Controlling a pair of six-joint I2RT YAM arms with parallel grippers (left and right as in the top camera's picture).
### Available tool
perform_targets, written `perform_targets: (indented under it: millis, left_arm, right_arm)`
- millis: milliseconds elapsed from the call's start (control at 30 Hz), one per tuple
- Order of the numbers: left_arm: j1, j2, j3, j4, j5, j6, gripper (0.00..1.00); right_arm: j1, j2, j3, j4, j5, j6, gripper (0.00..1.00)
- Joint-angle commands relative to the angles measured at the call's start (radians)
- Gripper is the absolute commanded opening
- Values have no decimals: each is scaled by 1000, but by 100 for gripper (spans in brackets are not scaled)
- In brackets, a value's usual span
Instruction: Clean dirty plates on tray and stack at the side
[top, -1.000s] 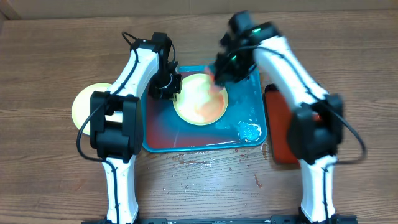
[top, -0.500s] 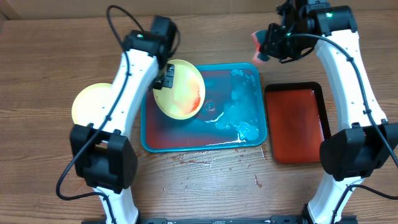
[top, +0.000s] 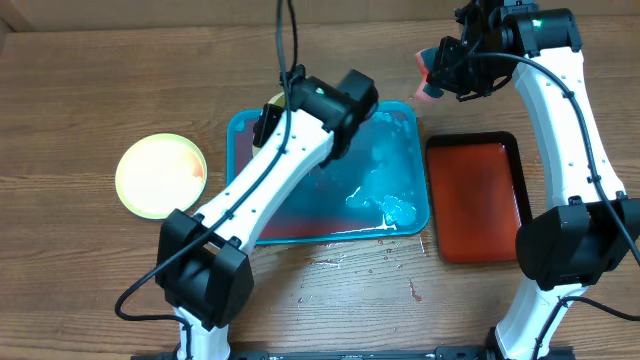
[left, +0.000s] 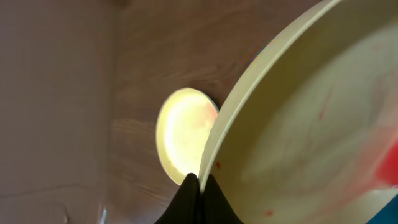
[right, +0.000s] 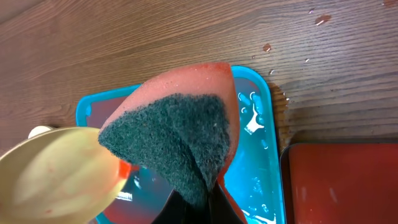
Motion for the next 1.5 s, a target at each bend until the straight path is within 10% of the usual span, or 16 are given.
perform_targets:
  millis: [0, 833, 1133, 1467]
  left_arm:
    - [-39, -40, 6, -1, -169, -73, 4]
    - [-118, -40, 6, -94, -360, -191, 4]
    - [18, -44, 6, -86, 40, -211, 5]
    - [448, -96, 6, 110, 756, 257, 4]
  right_arm:
    - [-4, -14, 9, 2, 5, -1, 4]
    - [-4, -14, 9, -10, 5, -1, 4]
    - [-4, -14, 9, -18, 5, -1, 4]
    - [-4, -14, 9, -19, 5, -1, 4]
